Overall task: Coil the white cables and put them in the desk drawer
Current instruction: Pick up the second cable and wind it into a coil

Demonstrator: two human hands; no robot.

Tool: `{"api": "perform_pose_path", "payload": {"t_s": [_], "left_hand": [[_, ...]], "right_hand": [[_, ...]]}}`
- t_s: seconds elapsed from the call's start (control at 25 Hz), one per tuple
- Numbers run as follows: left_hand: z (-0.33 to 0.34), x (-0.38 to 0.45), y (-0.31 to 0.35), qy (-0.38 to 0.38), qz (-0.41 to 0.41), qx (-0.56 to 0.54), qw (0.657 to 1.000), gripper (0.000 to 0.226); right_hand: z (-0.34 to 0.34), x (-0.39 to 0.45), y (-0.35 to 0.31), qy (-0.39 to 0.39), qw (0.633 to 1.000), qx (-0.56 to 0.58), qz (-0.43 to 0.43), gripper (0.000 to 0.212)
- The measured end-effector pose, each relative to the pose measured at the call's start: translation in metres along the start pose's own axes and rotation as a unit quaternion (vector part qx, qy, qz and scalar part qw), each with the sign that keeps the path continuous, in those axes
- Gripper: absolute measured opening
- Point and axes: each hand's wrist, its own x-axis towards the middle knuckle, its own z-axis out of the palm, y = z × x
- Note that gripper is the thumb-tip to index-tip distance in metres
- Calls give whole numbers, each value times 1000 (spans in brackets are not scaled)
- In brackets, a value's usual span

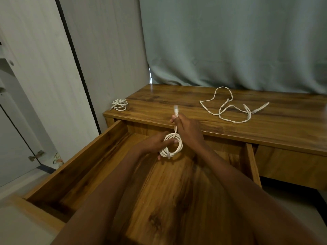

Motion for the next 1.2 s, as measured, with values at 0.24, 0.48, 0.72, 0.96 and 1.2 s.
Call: {"api": "perform_pose_path", "payload": {"t_s": [0.24, 0.48, 0.72, 0.96, 1.2], "left_hand": [[6, 5, 0, -19, 12, 117, 993, 16], [4, 13, -16, 89, 87, 162, 979, 33], [-4, 1, -13, 146, 159, 122, 969, 40], [-9, -2, -11, 142, 186, 120, 965, 42], [-13, 2, -19, 197, 170, 122, 958, 37]], "right_hand": [[-2, 5, 1, -58, 998, -32, 10, 41], [0, 9, 10, -108, 918, 240, 295, 38], [-1, 6, -3, -70, 881, 327, 334, 31], [-5, 8, -10, -44, 860, 359, 361, 25], [-3, 5, -19, -75, 855, 374, 352, 40]]}}
